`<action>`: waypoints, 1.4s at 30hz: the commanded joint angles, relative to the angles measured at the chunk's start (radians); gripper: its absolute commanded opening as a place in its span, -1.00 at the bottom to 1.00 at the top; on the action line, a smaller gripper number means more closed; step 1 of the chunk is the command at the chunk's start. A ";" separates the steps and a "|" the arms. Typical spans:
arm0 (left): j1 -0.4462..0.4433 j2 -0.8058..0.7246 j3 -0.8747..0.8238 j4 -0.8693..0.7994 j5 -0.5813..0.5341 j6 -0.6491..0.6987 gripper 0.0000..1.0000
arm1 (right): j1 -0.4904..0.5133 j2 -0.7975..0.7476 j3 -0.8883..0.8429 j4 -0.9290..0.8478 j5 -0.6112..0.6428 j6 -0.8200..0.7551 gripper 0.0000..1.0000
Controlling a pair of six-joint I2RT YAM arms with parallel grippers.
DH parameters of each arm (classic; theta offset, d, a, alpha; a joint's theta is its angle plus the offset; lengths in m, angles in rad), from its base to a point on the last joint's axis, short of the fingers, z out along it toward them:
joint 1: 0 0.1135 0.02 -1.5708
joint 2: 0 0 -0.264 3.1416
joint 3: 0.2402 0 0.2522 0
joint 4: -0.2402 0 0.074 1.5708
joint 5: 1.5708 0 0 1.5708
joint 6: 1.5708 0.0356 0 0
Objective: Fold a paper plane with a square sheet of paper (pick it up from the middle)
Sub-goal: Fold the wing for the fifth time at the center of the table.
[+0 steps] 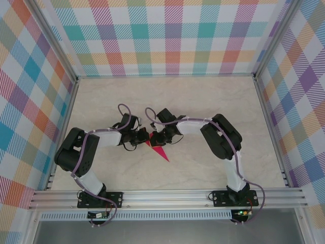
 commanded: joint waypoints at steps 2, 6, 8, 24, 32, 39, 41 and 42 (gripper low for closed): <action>-0.006 0.056 -0.020 -0.090 -0.116 0.021 -1.00 | -0.002 -0.046 -0.097 0.007 -0.007 0.002 -0.89; -0.006 0.058 -0.032 -0.101 -0.140 0.020 -1.00 | -0.002 -0.113 -0.195 0.004 -0.022 -0.039 -0.89; -0.006 0.059 -0.038 -0.101 -0.150 0.019 -1.00 | -0.002 -0.145 -0.247 0.008 -0.050 -0.067 -0.89; -0.007 0.029 -0.026 -0.086 -0.113 0.012 -0.97 | -0.013 -0.447 -0.561 0.070 -0.009 -0.048 -0.90; -0.020 -0.186 0.238 -0.443 -0.043 0.018 -0.39 | -0.032 -0.619 -0.478 0.052 0.124 -0.005 -0.21; -0.036 -0.219 0.386 -0.705 -0.225 -0.034 -0.05 | -0.093 -0.651 -0.415 0.006 0.265 -0.038 0.37; -0.068 -0.202 0.422 -0.765 -0.312 -0.068 0.03 | -0.109 -0.659 -0.409 -0.006 0.325 -0.042 0.51; -0.085 -0.189 0.439 -0.789 -0.352 -0.091 0.03 | -0.116 -0.662 -0.410 -0.004 0.341 -0.042 0.57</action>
